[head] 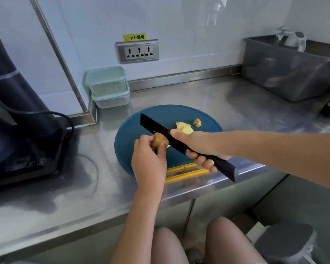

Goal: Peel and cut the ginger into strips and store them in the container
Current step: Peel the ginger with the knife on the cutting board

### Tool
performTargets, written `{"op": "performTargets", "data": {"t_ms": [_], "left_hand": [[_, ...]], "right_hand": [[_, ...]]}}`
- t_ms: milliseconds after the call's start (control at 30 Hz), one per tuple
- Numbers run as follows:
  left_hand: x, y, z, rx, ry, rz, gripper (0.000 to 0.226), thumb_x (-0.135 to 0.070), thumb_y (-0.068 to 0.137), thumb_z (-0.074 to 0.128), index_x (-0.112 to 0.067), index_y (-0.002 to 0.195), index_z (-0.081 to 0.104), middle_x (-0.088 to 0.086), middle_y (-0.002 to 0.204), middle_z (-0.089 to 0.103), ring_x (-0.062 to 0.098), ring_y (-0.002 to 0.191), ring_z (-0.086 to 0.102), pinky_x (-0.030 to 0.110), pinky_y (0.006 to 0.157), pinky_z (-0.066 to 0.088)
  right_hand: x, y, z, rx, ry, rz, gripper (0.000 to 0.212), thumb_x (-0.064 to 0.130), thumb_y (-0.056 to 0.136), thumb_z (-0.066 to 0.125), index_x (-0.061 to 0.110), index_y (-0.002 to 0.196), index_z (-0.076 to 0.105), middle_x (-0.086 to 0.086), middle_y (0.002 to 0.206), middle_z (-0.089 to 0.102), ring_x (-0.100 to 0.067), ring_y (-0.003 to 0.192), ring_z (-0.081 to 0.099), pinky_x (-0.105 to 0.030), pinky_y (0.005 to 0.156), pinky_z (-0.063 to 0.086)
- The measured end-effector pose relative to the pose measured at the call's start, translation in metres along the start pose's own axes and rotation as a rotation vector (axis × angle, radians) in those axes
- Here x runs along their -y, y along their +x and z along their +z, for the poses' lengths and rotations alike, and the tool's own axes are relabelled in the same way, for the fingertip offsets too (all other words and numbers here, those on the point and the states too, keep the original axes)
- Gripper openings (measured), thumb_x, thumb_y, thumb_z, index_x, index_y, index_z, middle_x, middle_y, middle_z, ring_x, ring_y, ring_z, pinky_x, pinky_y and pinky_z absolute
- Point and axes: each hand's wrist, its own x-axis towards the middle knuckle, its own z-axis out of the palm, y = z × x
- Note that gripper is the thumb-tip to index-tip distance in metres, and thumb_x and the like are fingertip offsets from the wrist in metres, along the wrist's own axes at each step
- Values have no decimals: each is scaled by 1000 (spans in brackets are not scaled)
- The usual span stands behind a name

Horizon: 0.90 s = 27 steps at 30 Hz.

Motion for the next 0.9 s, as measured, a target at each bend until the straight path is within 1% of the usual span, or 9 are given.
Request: {"op": "performTargets", "data": {"t_ms": [200, 367, 567, 667, 767, 833, 900], "left_hand": [[0, -3, 1, 7, 11, 8, 21, -31, 86, 67, -17, 98, 56, -8, 88, 50, 7, 73, 53, 11, 57, 39], [2, -2, 0, 8, -15, 2, 19, -30, 85, 67, -18, 94, 55, -9, 86, 50, 5, 71, 51, 11, 57, 37], [4, -4, 0, -4, -18, 13, 21, -29, 85, 68, -18, 97, 56, -11, 88, 50, -2, 72, 50, 9, 59, 40], [4, -4, 0, -9, -35, 9, 24, -28, 85, 68, -17, 102, 56, -11, 92, 52, 1, 75, 52, 9, 63, 43], [1, -5, -2, -9, -45, 28, 35, -27, 86, 66, -20, 118, 55, -10, 100, 53, 4, 84, 55, 14, 72, 47], [1, -4, -2, -9, -34, 31, 39, -29, 87, 65, -21, 124, 54, -9, 101, 52, 6, 86, 57, 16, 72, 48], [1, -4, -2, -1, -16, 18, 38, -31, 87, 65, -22, 123, 56, -10, 100, 50, 8, 86, 58, 12, 69, 45]], "right_hand": [[7, 13, 2, 1, 21, 7, 72, 86, 80, 25, 19, 57, 33, 1, 47, 33, -15, 36, 28, -22, 42, 30], [30, 18, 3, -15, -30, -44, 70, 83, 84, 25, 18, 58, 33, 2, 45, 31, -14, 34, 27, -18, 41, 29], [39, 23, 6, -2, -7, -90, 68, 79, 87, 26, 18, 58, 34, 2, 43, 31, -13, 33, 27, -18, 41, 29], [32, 22, 9, -25, 28, -92, 69, 82, 84, 27, 18, 58, 35, 2, 44, 34, -14, 34, 30, -21, 42, 32], [19, 16, 6, -3, 32, -55, 71, 85, 81, 29, 18, 58, 36, 2, 44, 36, -14, 34, 31, -20, 41, 32], [2, 8, 2, 30, 48, -17, 72, 86, 78, 30, 18, 56, 36, 1, 44, 36, -14, 32, 32, -18, 38, 32], [-19, 1, 0, 39, 43, 7, 73, 87, 78, 30, 18, 53, 35, 1, 46, 34, -14, 33, 30, -18, 38, 31]]}}
